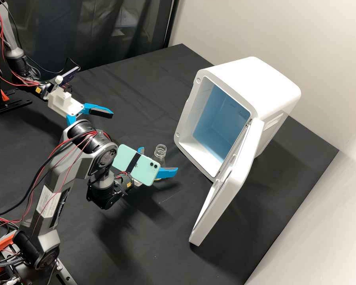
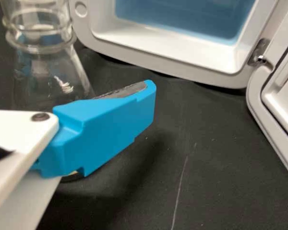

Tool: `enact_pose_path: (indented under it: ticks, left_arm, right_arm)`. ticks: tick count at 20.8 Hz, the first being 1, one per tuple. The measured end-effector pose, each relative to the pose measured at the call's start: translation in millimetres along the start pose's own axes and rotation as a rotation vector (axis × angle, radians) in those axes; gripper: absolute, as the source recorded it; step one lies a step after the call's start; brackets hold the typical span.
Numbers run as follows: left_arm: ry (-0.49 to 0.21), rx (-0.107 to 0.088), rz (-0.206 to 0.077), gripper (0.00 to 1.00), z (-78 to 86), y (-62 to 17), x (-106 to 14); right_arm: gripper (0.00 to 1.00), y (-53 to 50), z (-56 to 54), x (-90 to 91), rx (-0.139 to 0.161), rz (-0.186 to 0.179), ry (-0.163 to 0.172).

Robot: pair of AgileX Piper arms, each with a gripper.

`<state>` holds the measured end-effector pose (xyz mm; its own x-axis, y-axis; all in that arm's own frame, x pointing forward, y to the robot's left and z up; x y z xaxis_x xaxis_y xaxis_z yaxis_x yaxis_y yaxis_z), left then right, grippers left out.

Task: Place the flask in the incubator

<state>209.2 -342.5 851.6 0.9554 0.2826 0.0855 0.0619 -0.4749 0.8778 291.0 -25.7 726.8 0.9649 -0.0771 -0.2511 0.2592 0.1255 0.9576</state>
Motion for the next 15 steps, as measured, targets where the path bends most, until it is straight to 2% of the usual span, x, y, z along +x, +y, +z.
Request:
enact_pose_path:
  ticks: [9,15]
  left_arm:
    - [0.000,0.000,0.000,1.00,0.0,0.0,0.0]
    - [0.000,0.000,0.000,1.00,0.0,0.0,0.0]
  right_arm:
    - [1.00,1.4,-0.9,2.6,-0.002,0.007,0.005]
    - [1.00,10.6,-0.6,9.8,0.002,0.048,0.009]
